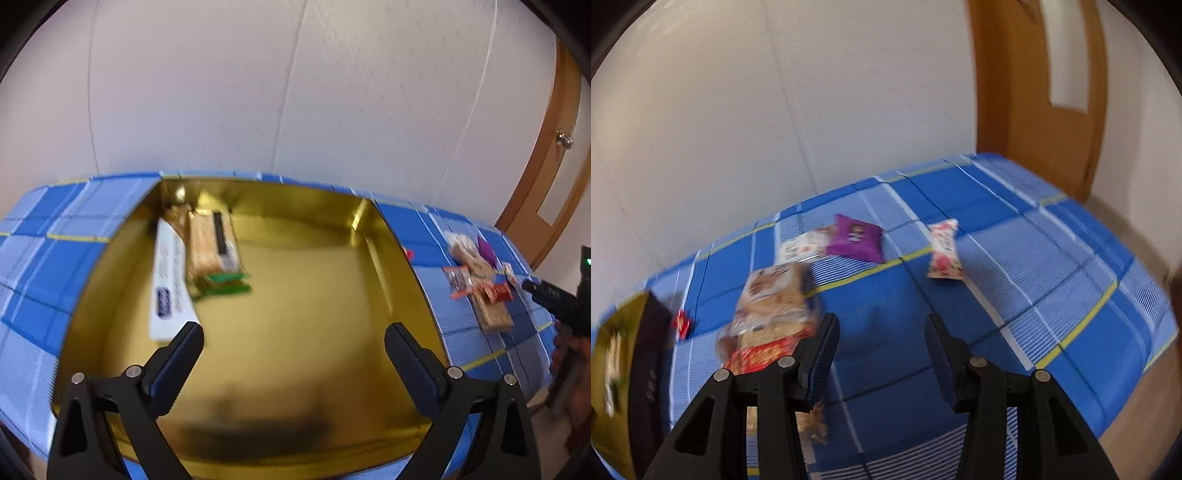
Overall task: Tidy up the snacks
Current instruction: 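Move the right tool to the pink floral bar and grasp it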
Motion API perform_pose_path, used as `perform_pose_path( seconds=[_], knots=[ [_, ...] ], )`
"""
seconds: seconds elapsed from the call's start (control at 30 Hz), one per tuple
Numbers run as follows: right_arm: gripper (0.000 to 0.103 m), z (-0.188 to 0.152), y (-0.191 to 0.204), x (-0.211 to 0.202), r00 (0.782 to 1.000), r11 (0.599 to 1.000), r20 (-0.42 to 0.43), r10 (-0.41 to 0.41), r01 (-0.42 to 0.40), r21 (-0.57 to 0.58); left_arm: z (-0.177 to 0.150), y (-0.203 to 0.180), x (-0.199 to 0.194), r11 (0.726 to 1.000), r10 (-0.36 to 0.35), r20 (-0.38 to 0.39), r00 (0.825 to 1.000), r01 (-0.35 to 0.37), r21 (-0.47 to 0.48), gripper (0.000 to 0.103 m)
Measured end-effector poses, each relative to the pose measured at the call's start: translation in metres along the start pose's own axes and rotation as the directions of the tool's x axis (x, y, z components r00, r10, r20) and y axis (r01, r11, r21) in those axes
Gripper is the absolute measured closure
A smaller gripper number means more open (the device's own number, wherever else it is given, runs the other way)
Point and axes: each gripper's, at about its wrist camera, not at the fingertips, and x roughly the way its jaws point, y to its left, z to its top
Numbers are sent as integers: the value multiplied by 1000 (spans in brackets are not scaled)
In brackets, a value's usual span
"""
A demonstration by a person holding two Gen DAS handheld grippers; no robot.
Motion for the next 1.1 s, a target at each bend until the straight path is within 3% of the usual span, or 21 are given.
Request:
perform_pose_path(
  seconds=[0.17, 0.4, 0.53, 0.73, 0.93, 1.1],
  knots=[
    [54, 19, -24, 21, 997, 996, 18, -77, 76, 47, -9, -30, -11, 999, -18, 14, 1000, 18, 38, 4],
    [55, 45, -45, 68, 996, 990, 9, -84, 82, 113, -7, -59, -13, 997, -21, 3, 1000, 21, 77, 3],
    [61, 53, -49, 86, 997, 990, -9, -77, 77, 119, -9, -84, -12, 988, -19, 6, 1000, 18, 150, 3],
    [78, 53, -48, 102, 996, 994, -48, -76, 79, 76, -3, -133, -7, 964, -59, 1, 998, 57, 260, 3],
    [80, 46, -50, 96, 997, 997, -64, -53, 56, 49, 4, -183, 7, 931, -111, -21, 994, 111, 348, 3],
    [80, 31, -47, 79, 992, 998, -126, -26, 33, 59, 12, -224, 29, 896, -128, -59, 990, 141, 421, 3]
  ],
)
